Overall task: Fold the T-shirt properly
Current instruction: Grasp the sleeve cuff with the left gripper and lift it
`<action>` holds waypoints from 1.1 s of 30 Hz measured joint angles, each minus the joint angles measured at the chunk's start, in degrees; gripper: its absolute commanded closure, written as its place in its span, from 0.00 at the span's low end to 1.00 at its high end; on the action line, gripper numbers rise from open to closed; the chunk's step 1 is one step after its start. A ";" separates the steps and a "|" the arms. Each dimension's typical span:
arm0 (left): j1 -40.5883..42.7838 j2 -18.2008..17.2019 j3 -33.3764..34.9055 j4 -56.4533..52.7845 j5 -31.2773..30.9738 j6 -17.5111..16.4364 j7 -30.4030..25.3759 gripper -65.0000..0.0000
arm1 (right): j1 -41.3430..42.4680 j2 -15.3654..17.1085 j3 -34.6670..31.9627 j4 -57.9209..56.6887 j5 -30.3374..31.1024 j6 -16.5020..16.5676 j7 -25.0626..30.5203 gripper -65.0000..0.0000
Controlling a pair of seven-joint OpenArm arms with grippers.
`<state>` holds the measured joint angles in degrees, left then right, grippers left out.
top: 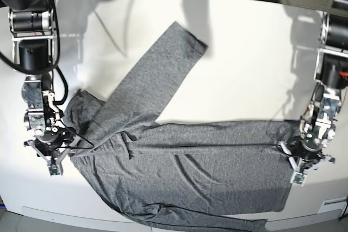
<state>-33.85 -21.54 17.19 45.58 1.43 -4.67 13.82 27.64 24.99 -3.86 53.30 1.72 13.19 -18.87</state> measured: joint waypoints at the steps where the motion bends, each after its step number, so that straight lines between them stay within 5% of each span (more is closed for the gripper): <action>1: 1.90 0.04 0.02 4.42 -0.17 -0.09 1.68 0.75 | -0.07 0.35 0.04 0.85 0.02 -0.07 -1.18 0.56; 13: 33.07 0.26 0.13 54.62 -1.64 0.07 15.10 0.75 | -4.35 1.92 -0.02 12.92 0.02 0.07 -6.64 0.56; 15: 37.94 0.24 0.02 59.41 -4.76 -0.15 16.22 0.75 | -4.24 1.60 -0.07 12.98 0.04 0.09 -6.69 0.56; 20: 49.31 0.96 0.17 67.17 -10.23 -6.95 16.22 0.75 | -4.17 1.27 -0.22 13.16 1.68 0.09 -6.56 0.56; 23: 53.62 3.32 1.68 68.26 -9.46 -6.95 12.94 0.75 | -4.22 1.53 -0.15 13.38 1.53 0.09 -6.82 0.56; 30: 57.61 6.95 16.28 68.11 12.44 -9.33 8.46 0.74 | -4.17 1.64 -0.20 19.04 1.57 0.11 -9.44 0.56; 33: 57.48 7.87 19.08 66.47 20.70 -3.65 8.04 0.74 | -4.17 1.84 -0.20 21.70 1.44 0.11 -11.23 0.56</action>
<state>23.64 -13.67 36.27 112.05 22.13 -8.32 21.87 23.46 26.83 -4.05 75.00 3.16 13.30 -30.11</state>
